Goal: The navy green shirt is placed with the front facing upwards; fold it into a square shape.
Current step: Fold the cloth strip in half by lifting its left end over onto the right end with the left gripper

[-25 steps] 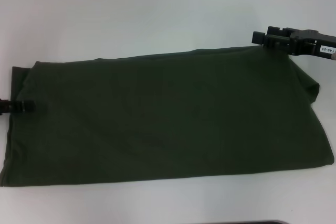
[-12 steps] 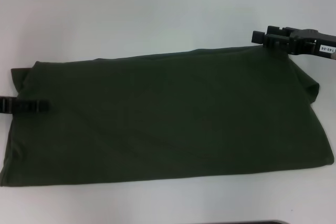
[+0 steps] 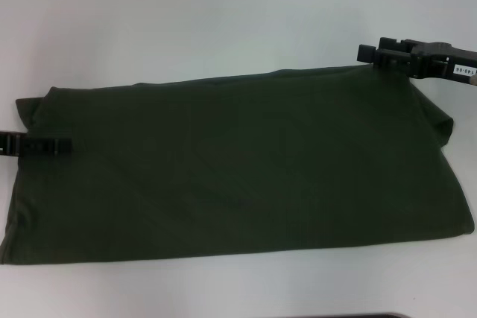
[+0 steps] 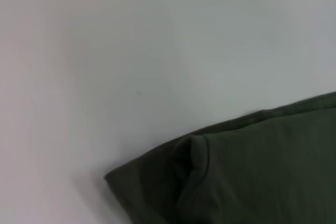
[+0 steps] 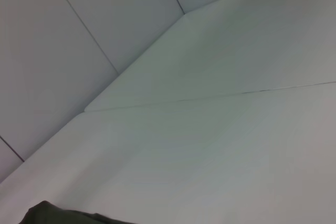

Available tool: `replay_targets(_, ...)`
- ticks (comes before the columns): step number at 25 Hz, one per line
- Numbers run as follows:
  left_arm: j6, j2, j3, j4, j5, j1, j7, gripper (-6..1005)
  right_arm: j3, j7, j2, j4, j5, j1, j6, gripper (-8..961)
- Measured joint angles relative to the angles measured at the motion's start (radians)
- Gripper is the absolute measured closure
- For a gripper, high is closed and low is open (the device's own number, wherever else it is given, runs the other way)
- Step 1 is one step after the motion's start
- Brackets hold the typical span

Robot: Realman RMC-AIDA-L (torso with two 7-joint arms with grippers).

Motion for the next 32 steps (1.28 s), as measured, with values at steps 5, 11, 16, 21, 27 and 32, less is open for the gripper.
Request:
replay_targets(5, 0.0, 0.0, 0.0, 0.0, 0.0, -0.001, 0.001, 160, 0.0, 0.0, 0.0, 0.001, 0.001, 0.003, 0.002, 205)
replay_targets(11, -0.003, 0.0, 0.0, 0.0, 0.0, 0.0, -0.007, 161, 0.0, 0.0, 0.001, 0.001, 0.001, 0.004, 0.003, 205)
replay_targets(16, -0.005, 0.002, 0.0, 0.0, 0.001, -0.001, -0.02, 415, 0.0, 0.0, 0.002, 0.0, 0.001, 0.005, 0.003, 205)
replay_targets(21, -0.003, 0.003, 0.0, 0.001, 0.002, -0.003, -0.02, 527, 0.0, 0.0, 0.003, 0.0, 0.001, 0.005, 0.003, 205)
replay_targets(27, -0.001, 0.004, 0.002, 0.0, 0.004, -0.005, -0.02, 713, 0.0, 0.0, 0.003, 0.0, 0.001, 0.005, 0.009, 206)
replay_targets(32, -0.001, 0.003, 0.012, 0.0, 0.004, -0.006, -0.02, 883, 0.0, 0.0, 0.004, 0.0, 0.001, 0.004, 0.011, 206)
